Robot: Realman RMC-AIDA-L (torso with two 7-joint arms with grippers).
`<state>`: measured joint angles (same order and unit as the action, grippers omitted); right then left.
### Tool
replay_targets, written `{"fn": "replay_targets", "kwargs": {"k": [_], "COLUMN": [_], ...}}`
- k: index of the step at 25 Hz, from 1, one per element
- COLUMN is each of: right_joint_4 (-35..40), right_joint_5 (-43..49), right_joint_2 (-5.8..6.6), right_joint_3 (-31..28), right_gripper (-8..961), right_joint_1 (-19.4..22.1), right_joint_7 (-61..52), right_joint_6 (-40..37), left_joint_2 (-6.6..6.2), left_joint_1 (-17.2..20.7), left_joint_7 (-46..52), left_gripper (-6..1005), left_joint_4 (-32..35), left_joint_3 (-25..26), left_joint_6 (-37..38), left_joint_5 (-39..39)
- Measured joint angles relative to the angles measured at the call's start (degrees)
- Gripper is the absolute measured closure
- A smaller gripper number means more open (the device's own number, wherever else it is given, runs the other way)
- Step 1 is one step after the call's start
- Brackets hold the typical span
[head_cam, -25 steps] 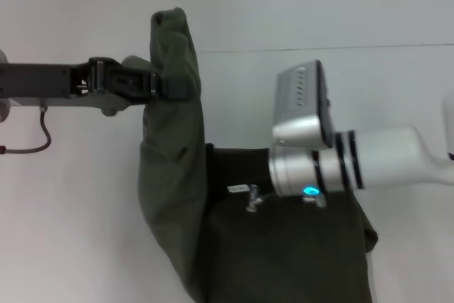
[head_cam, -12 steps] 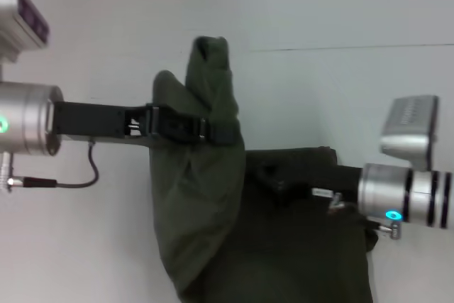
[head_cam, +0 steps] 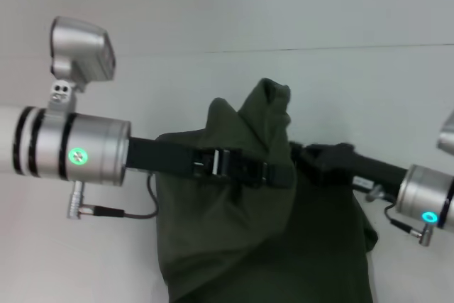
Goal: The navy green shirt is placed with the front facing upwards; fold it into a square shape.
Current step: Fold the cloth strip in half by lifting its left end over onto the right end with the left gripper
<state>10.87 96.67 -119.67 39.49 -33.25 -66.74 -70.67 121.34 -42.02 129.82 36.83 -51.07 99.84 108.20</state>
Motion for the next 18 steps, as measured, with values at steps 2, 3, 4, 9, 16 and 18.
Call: {"fn": "replay_targets", "kwargs": {"k": [2, 3, 4, 9, 16, 18], "right_joint_4": [0.3, 0.5, 0.7, 0.8, 0.8, 0.9], "right_joint_5": [0.0, 0.0, 0.0, 0.0, 0.0, 0.0], "right_joint_2": [0.06, 0.05, 0.05, -0.01, -0.1, -0.07], "right_joint_3": [-3.5, -5.1, -6.7, -12.1, -13.7, -14.3], "right_gripper": [875, 875, 874, 871, 867, 866], "right_joint_1": [0.9, 1.2, 1.5, 2.2, 2.2, 2.2], "right_joint_7": [0.0, 0.0, 0.0, 0.2, 0.6, 0.6], "right_joint_6": [-0.5, -0.7, -0.8, -0.5, -0.1, -0.1], "left_joint_2": [0.77, 1.18, 1.58, 2.77, 3.01, 3.13], "left_joint_1": [0.0, 0.0, 0.0, 0.4, -1.4, -1.6], "left_joint_7": [-0.2, -0.4, -0.5, -2.1, -6.1, -6.7], "left_gripper": [961, 961, 961, 961, 960, 960], "left_joint_4": [0.0, 0.0, 0.0, -2.1, -8.3, -9.1], "left_joint_3": [-0.9, -1.4, -1.7, -3.4, -4.0, -4.3], "left_joint_6": [-0.9, -1.3, -1.9, -6.4, -8.1, -8.2], "left_joint_5": [0.0, 0.0, 0.0, -0.5, -0.6, -0.6]}}
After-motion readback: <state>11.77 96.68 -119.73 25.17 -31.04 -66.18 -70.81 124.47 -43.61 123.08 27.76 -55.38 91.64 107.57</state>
